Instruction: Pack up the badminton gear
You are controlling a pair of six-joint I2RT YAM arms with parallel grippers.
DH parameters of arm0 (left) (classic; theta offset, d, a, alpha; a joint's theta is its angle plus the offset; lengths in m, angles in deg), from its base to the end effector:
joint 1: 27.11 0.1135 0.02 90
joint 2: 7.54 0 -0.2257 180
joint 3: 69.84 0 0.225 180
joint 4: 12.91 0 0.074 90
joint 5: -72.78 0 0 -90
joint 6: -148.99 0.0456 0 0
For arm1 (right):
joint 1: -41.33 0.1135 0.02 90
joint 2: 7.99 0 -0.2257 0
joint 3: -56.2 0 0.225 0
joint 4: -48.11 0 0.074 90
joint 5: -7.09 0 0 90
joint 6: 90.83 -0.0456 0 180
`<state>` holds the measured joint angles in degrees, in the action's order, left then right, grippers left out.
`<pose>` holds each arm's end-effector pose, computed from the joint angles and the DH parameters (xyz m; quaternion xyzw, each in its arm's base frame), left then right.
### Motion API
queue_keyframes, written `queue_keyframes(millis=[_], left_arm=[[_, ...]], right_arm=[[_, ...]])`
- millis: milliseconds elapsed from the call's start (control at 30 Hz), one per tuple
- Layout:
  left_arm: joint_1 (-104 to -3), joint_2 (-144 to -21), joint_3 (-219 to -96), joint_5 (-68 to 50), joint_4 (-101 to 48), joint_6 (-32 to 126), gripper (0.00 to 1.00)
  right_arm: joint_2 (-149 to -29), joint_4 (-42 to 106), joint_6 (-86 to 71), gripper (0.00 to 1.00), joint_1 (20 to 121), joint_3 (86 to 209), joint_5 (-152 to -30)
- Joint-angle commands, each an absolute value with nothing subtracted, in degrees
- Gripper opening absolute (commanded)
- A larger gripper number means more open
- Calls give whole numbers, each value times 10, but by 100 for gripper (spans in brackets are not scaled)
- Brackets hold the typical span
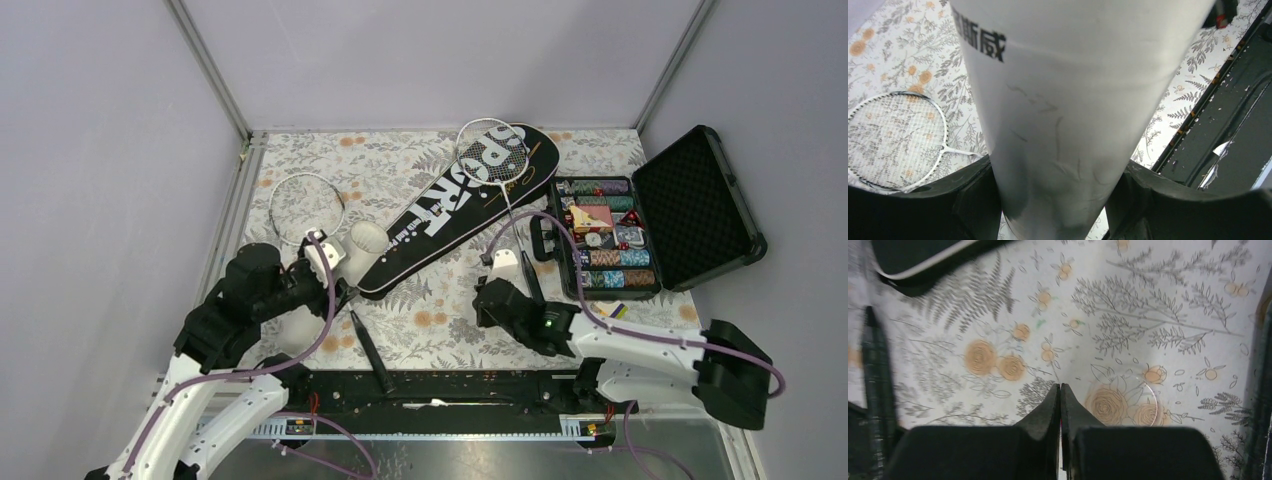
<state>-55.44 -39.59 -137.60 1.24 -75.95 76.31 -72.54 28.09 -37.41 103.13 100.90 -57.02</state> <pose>0.0949 -0.0675 0.3108 0.4039 0.7447 -0.1856 0.4978 0.1229 0.1871 0.1672 -0.1001 0.8822 0.1799 0.4234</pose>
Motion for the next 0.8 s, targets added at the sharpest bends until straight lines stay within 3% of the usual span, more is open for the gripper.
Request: queue_keyframes(millis=[0, 67, 133, 367, 767], left_arm=[[-572, -410, -1387, -17, -733, 737, 36], [-582, -411, -1379, -32, -725, 730, 36], [-595, -413, -1373, -35, -717, 730, 35], [-669, -412, -1355, -79, -694, 770, 34], [-768, -412, -1338, -153, -675, 793, 34]], right_arm=[[-643, 310, -338, 0, 1028, 1008, -548], [-629, 259, -353, 3, 1028, 1017, -508], [-635, 221, -372, 11, 1028, 1024, -484], [-689, 199, -416, 27, 1027, 1020, -500], [-809, 251, -432, 28, 1027, 1022, -516]])
